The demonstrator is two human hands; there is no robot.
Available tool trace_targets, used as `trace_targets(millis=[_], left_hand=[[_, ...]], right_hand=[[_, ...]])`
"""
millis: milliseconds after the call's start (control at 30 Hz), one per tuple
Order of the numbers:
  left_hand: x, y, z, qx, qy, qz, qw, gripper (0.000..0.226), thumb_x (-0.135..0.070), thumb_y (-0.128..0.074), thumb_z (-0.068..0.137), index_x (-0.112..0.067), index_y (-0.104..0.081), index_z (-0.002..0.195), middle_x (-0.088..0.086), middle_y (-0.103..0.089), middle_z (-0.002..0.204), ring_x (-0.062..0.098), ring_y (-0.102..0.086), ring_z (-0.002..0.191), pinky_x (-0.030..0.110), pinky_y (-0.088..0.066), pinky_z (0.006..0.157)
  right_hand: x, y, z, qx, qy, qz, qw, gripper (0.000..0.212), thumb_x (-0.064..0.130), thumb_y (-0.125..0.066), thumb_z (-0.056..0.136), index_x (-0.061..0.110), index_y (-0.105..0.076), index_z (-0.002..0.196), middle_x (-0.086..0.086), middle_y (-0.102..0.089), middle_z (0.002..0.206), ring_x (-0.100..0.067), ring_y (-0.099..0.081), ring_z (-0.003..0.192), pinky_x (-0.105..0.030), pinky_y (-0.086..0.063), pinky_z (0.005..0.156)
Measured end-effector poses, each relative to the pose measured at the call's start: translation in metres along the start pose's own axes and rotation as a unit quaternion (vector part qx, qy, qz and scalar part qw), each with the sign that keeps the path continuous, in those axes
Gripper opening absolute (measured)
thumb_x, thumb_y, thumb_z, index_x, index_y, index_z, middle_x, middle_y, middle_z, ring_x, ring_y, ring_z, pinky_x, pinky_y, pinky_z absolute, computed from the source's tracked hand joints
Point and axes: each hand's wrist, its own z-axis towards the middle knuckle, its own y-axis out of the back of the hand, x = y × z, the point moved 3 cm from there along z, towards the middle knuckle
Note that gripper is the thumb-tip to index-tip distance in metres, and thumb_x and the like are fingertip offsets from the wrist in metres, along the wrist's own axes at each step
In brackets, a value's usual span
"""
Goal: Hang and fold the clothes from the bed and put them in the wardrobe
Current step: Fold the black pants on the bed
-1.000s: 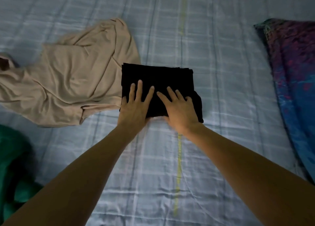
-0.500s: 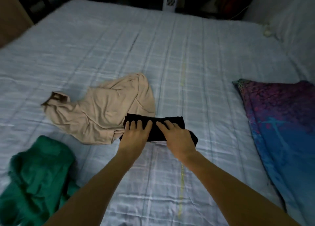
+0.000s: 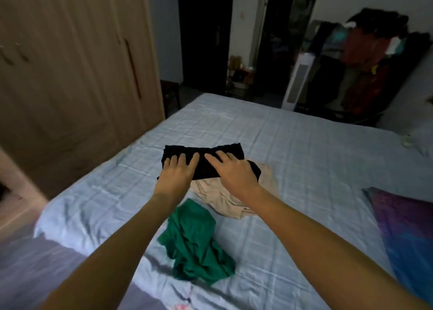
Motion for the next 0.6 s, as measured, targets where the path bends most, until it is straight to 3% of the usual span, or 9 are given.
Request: trace_targets(millis=[167,367,600], left_hand=[[0.140,0.090,-0.083,-0.020,0.116,0.068,0.991,0.069,0.010,-0.067,0.062,-0.004,-0.050,0.128,0.025,-0.060,0.091,0.041,-0.058,0.074,0.049,-0.053,0.071],[0.267,0.161,-0.186,-0.004,0.228,0.137,0.964,0.081,0.000,-0.075,0.060,-0.007,-0.037,0.132,0.024,-0.059,0.097,0.041,-0.058,0.081,0.047,-0.052,0.075],[0.366,0.203,-0.277,0.044,0.348,0.174,0.920,0.074,-0.007,-0.062,0.081,-0.009,-0.026,0.146,0.023,-0.049,0.128,0.039,-0.050,0.113,0.048,-0.041,0.099]], right_hand=[[0.154,0.078,0.056,-0.055,0.104,0.004,0.993,0.067,0.000,-0.061,0.079,0.021,-0.043,0.140,-0.017,-0.056,0.126,-0.038,-0.061,0.102,-0.040,-0.052,0.055],[0.314,0.129,0.104,-0.115,0.228,0.024,0.967,0.070,0.000,-0.067,0.074,0.021,-0.047,0.137,-0.013,-0.060,0.122,-0.034,-0.064,0.098,-0.037,-0.052,0.052],[0.461,0.147,0.151,-0.129,0.344,0.066,0.928,0.072,-0.001,-0.073,0.066,0.019,-0.052,0.132,-0.013,-0.062,0.117,-0.035,-0.066,0.094,-0.038,-0.054,0.049]])
